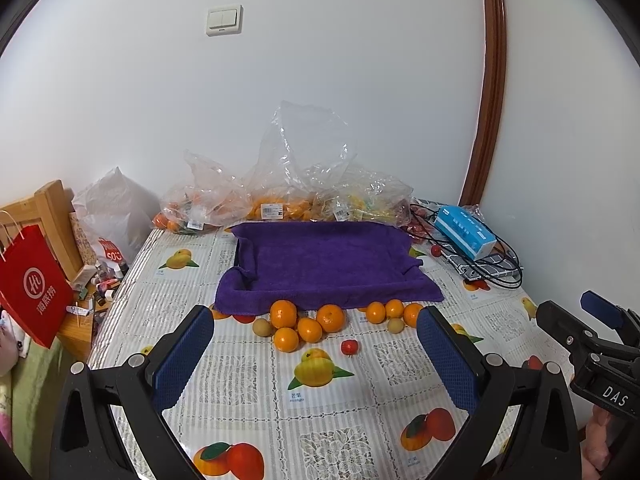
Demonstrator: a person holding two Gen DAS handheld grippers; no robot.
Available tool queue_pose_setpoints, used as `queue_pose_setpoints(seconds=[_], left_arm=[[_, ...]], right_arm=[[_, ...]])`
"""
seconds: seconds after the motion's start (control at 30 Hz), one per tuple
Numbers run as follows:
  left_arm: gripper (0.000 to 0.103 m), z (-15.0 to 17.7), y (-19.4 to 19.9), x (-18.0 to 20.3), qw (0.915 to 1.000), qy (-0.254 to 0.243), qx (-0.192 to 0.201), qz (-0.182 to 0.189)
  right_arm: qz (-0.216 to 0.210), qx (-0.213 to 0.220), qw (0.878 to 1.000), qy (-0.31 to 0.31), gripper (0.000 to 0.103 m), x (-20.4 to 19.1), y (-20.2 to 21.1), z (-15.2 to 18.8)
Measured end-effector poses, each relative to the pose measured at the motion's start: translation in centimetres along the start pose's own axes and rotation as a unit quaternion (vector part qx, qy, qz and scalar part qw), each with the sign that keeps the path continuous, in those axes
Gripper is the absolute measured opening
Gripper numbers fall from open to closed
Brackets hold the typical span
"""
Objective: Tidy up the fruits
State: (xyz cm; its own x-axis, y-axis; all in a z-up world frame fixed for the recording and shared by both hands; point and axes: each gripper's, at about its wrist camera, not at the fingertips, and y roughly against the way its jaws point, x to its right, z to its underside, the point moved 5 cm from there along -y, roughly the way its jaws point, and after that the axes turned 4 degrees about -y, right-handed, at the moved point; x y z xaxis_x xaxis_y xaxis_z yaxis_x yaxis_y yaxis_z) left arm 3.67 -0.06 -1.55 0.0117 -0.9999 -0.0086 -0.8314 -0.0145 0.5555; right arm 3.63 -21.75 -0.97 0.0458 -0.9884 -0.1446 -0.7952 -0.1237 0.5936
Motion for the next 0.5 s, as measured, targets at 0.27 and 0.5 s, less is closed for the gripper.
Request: queue_pose_setpoints(seconds=[0.27,0.5], left_arm=[[0.102,0.23,0.08,-0.06,1.0,0.0,0.003,-0.001],[0.102,0.06,-0.08,-0.02,1.0,-0.001,0.003,-0.002]], right_arm=[[-0.003,0.0,1.0,-0.002,0.097,-0.04,-0.07,0.08],[-0.006,0.002,1.0,-0.003,0.098,-0.08,0.06,0.11]])
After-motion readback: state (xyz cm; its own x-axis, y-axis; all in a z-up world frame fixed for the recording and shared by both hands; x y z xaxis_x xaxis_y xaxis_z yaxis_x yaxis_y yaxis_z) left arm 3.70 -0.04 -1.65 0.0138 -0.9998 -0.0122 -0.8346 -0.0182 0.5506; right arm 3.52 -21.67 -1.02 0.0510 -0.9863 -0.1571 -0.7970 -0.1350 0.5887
